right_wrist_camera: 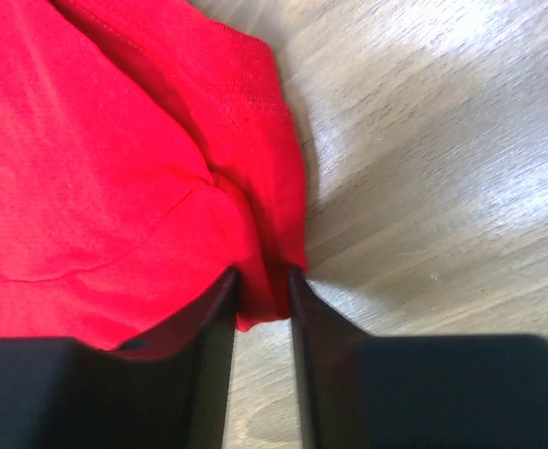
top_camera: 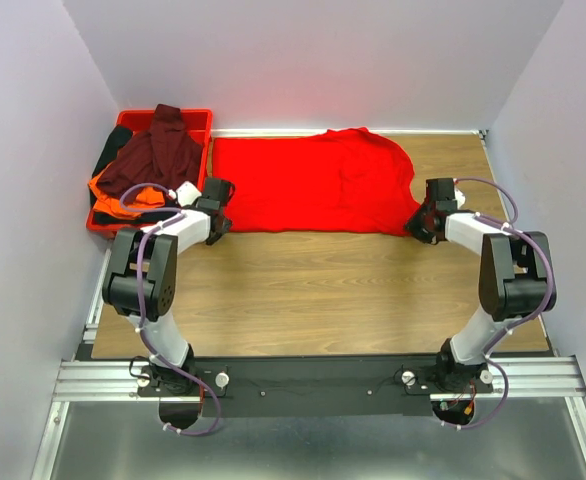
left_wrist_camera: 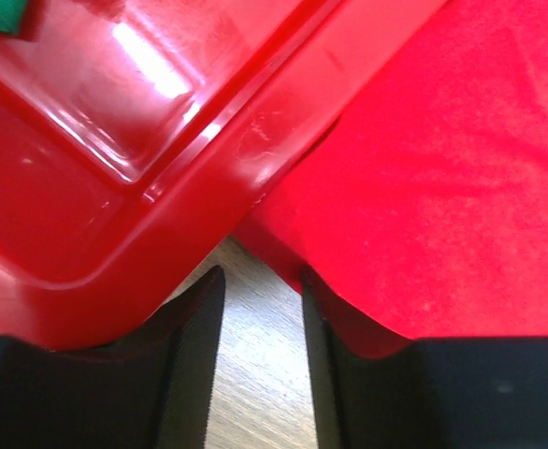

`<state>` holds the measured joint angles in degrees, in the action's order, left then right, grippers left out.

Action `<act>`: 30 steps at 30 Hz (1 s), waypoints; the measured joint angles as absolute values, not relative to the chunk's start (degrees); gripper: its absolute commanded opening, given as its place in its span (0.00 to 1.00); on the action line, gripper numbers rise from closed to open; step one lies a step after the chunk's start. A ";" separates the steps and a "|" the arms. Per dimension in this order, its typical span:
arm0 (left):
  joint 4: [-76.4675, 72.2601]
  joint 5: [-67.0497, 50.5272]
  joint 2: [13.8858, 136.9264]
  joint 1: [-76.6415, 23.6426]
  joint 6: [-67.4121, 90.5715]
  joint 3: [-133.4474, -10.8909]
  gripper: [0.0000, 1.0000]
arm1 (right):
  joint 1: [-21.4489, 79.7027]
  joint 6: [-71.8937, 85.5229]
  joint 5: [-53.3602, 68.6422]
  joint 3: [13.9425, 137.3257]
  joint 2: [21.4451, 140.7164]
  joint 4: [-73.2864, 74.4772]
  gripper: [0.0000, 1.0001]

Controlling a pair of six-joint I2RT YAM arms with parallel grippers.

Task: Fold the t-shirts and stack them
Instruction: Fold the tshirt

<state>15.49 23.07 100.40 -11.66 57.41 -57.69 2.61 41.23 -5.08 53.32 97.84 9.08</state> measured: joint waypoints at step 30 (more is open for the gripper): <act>10.74 24.91 83.37 -16.25 57.12 -44.58 0.00 | -4.99 40.56 -4.40 50.41 78.67 21.56 0.00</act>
<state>10.74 24.91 83.37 -16.25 57.12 -44.58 -4.99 40.56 -4.40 50.41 78.67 21.56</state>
